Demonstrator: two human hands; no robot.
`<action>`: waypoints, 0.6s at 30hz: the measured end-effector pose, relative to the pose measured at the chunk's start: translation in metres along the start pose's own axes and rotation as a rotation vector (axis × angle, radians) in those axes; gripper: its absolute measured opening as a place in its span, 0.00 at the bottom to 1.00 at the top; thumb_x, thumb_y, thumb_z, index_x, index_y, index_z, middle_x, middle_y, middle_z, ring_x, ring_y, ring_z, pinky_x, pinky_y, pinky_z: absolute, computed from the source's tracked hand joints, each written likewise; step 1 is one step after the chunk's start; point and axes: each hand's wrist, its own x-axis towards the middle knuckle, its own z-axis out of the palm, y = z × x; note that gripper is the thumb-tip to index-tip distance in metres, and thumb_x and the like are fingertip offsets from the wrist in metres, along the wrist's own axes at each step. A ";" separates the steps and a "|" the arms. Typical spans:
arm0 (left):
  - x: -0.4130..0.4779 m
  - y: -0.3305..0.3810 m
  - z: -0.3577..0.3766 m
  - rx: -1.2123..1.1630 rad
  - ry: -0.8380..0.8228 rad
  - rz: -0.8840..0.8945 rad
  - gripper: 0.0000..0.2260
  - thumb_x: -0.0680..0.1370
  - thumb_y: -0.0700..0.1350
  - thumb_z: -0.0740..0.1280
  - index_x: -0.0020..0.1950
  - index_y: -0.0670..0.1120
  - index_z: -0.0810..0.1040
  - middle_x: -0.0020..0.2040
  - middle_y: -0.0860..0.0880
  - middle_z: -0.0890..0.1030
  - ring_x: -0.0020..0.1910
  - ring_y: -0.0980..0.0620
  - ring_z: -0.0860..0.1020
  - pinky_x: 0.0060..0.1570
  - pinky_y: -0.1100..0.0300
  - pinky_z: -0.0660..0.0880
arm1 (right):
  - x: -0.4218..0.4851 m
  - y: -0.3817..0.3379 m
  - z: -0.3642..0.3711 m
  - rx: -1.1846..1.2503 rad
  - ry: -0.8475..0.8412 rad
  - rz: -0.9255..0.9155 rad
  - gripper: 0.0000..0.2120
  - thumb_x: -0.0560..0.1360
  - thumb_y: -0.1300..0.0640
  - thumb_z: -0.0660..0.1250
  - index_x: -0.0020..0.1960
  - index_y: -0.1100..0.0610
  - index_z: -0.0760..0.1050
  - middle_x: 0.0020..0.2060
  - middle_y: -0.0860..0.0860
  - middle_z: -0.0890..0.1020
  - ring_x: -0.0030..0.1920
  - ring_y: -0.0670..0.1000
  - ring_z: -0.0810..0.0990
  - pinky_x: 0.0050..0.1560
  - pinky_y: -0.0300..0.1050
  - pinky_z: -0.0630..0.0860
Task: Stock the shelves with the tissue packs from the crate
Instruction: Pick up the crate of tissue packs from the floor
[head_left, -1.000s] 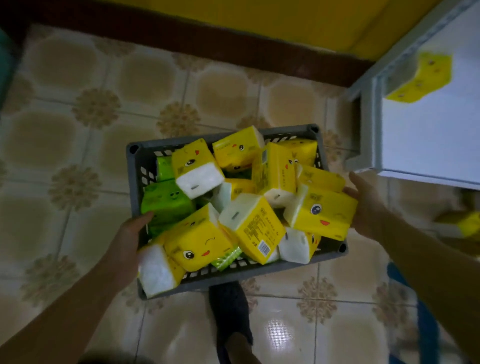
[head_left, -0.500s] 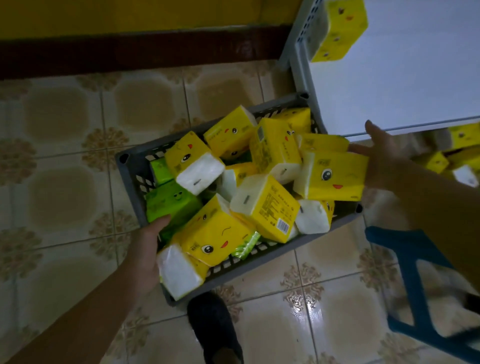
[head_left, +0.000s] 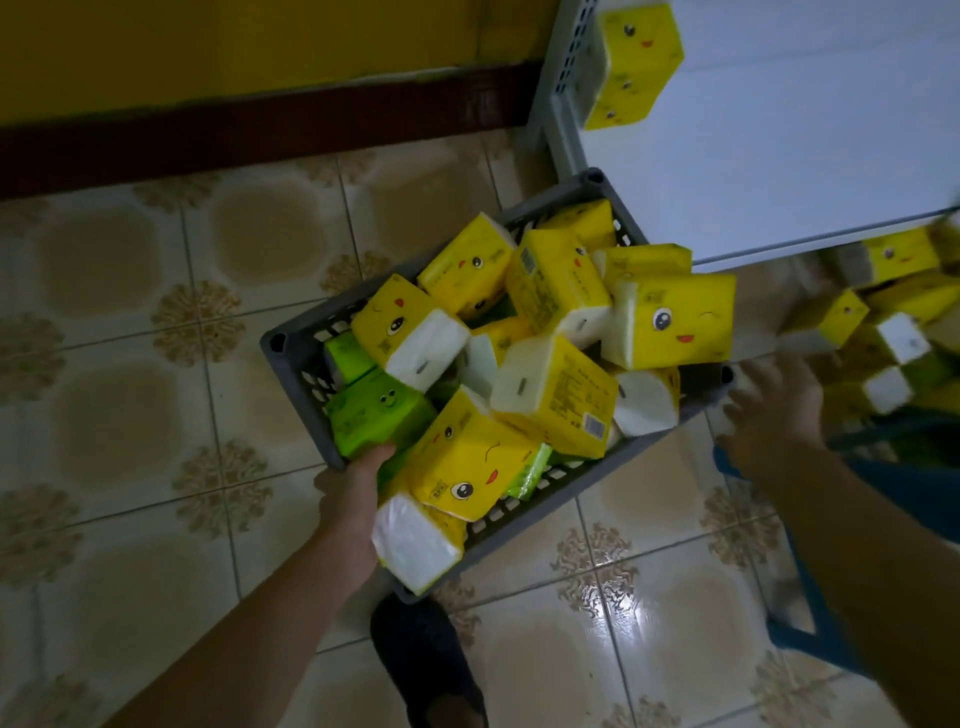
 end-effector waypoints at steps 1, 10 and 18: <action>-0.019 0.008 0.004 0.026 -0.007 0.002 0.41 0.51 0.64 0.79 0.62 0.55 0.77 0.56 0.45 0.83 0.52 0.39 0.82 0.54 0.38 0.77 | -0.011 0.013 0.000 0.003 0.013 0.040 0.26 0.77 0.35 0.55 0.68 0.48 0.71 0.59 0.49 0.73 0.59 0.51 0.72 0.61 0.52 0.65; -0.131 0.016 0.005 0.377 -0.006 0.488 0.33 0.66 0.64 0.70 0.64 0.46 0.76 0.61 0.42 0.79 0.55 0.43 0.79 0.54 0.43 0.77 | -0.144 0.051 0.025 -0.114 -0.130 -0.001 0.20 0.80 0.45 0.61 0.69 0.51 0.69 0.68 0.53 0.72 0.68 0.57 0.71 0.66 0.57 0.68; -0.350 -0.004 -0.020 0.381 -0.176 0.530 0.20 0.79 0.52 0.66 0.69 0.52 0.68 0.63 0.55 0.69 0.62 0.52 0.70 0.56 0.55 0.67 | -0.318 0.060 0.015 -0.225 -0.367 -0.107 0.25 0.77 0.47 0.67 0.70 0.55 0.69 0.64 0.52 0.75 0.63 0.55 0.75 0.60 0.55 0.72</action>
